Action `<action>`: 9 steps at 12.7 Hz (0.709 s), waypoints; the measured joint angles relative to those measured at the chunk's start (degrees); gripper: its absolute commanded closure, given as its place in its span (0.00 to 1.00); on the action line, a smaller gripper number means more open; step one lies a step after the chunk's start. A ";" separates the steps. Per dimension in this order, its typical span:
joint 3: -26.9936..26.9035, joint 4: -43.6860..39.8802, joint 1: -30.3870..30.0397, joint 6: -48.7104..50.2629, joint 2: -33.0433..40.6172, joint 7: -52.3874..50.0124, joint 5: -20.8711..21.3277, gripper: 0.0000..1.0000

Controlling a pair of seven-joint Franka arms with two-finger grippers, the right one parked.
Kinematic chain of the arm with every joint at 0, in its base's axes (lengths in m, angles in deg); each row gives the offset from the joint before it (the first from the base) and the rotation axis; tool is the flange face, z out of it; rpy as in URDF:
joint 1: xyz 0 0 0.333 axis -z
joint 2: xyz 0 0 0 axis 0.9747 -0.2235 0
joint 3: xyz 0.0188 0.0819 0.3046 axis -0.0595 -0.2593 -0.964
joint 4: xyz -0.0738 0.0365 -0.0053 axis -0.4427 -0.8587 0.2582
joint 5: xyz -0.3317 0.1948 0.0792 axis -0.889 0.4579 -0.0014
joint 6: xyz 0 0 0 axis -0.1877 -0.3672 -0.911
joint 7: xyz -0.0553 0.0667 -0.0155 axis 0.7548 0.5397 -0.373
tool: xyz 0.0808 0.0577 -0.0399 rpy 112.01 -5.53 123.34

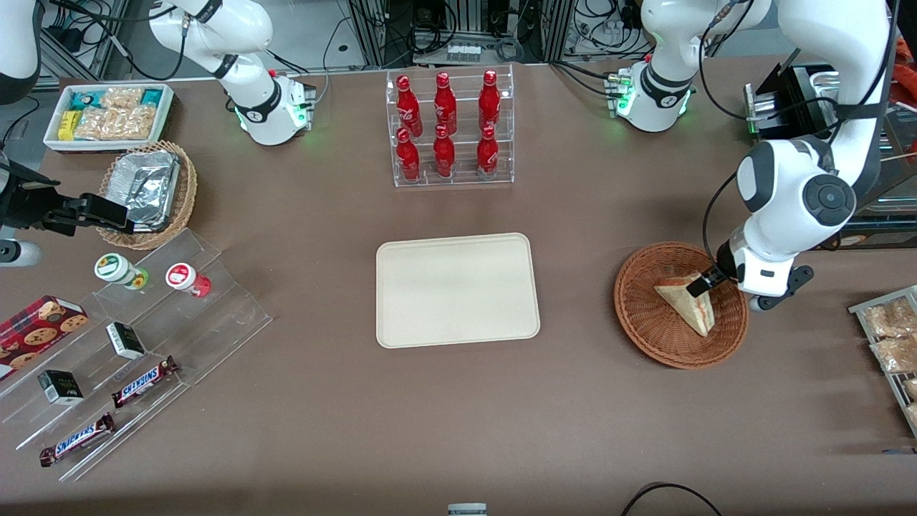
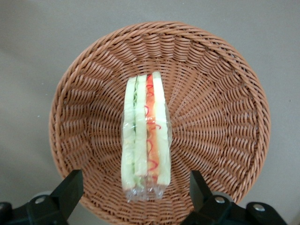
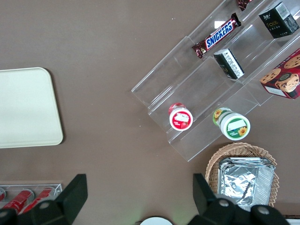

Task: Place sandwich from basket to tray
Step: 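Lower the open left gripper around the sandwich and close it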

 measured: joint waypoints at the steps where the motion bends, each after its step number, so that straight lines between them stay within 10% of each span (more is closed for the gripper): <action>1: 0.05 0.02 0.07 -0.64 -0.79 -0.45 -0.02 0.00; 9: 0.23 0.11 0.27 -4.52 -5.56 -2.34 -0.03 0.00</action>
